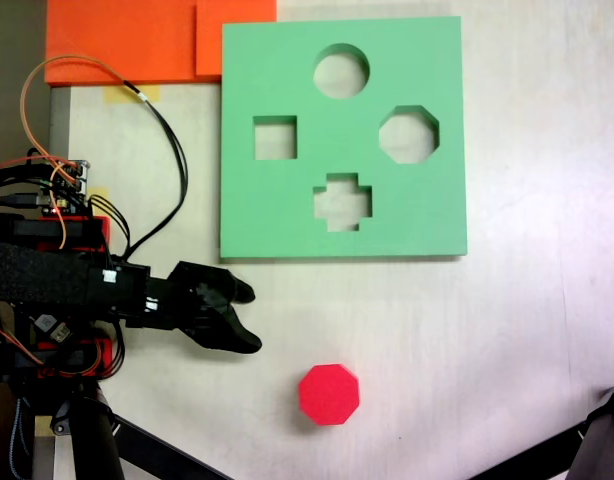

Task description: Put the octagonal pillar block into the corresponding hole

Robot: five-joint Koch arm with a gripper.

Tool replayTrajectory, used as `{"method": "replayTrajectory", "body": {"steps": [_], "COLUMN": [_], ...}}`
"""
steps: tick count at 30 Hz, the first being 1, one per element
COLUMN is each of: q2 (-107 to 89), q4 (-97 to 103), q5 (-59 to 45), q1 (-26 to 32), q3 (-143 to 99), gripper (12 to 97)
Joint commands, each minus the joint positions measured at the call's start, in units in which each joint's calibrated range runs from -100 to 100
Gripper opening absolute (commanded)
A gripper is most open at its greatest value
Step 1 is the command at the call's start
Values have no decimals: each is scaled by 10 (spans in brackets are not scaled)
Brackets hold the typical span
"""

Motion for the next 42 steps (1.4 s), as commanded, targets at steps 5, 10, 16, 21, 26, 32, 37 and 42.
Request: {"method": "replayTrajectory", "body": {"steps": [5,10,16,21,26,32,37,42], "q2": [-4,-4,-4,-4,-4,-4,39,157], "q4": [-218,-380,-585,-646,-717,-743,-743,-742], "q5": [80,119,108,118,120,120,115,112], "q1": [-15,-18,-11,-6,-3,-4,-7,-8], "q3": [3,90,209,270,343,418,494,562], "gripper": [465,461,534,648,755,754,748,744]}}
